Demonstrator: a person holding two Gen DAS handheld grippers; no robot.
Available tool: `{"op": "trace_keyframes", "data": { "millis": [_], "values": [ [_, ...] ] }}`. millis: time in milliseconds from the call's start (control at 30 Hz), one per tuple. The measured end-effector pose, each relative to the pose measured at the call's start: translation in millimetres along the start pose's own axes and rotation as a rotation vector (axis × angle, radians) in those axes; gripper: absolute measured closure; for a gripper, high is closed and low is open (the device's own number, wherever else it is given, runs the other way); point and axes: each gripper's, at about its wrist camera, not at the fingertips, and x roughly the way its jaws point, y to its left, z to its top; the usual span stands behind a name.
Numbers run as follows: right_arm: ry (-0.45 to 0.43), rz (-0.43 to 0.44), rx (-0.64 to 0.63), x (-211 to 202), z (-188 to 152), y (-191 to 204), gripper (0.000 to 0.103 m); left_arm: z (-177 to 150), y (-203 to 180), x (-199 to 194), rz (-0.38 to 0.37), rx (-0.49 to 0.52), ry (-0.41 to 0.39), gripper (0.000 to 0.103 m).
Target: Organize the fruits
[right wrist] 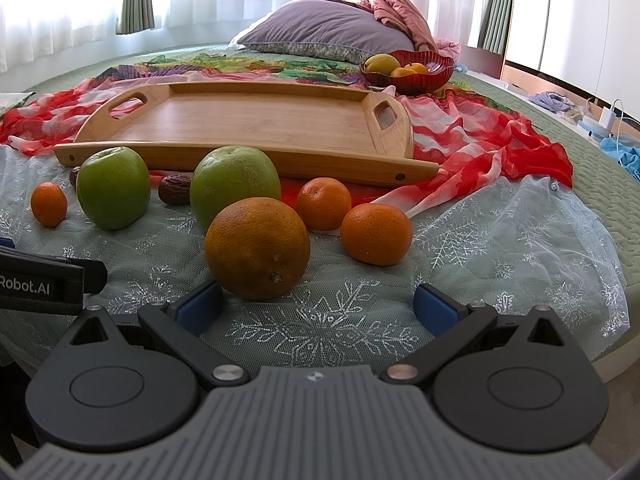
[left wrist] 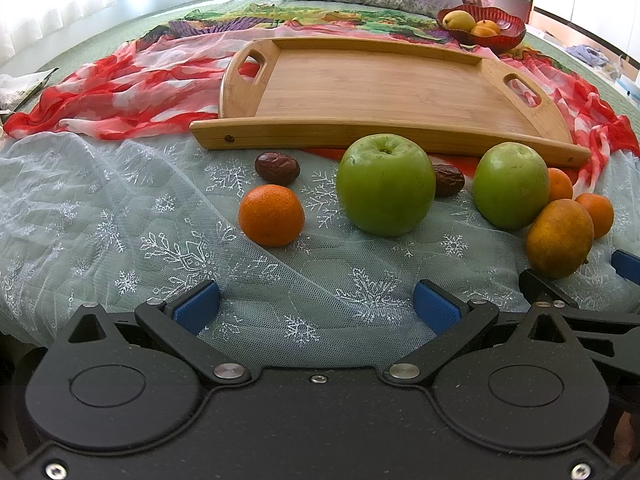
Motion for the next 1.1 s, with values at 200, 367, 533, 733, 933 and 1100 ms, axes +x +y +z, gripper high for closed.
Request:
{"op": "trace_keyframes", "data": {
  "millis": [200, 367, 533, 733, 933, 1100],
  "values": [
    [-0.018, 0.001, 0.003, -2.6, 1.9, -0.7, 0.0, -2.5, 2.6, -1.0, -0.013, -0.017, -0.025, 0.0],
    [-0.032, -0.016, 0.027, -6.3, 3.1, 1.7, 0.0, -2.2, 1.9, -1.1, -0.006, -0.002, -0.048, 0.0],
    [-0.105, 0.037, 0.059, -19.5, -1.2, 0.6, 0.007, -0.8, 8.8, -13.0, -0.03, -0.014, -0.114, 0.016],
    [-0.197, 0.081, 0.091, -28.8, -1.5, 2.1, 0.021, -0.7, 5.5, -29.1, -0.027, 0.005, -0.244, 0.022],
    [-0.214, 0.081, 0.032, -25.2, 1.9, 9.0, 0.032, -0.6, 13.4, -25.1, -0.034, -0.018, -0.268, 0.035],
    [-0.223, 0.079, 0.0, -22.8, -0.3, 12.9, 0.034, -8.3, 17.5, -25.0, -0.006, -0.027, -0.282, 0.051]
  ]
}}
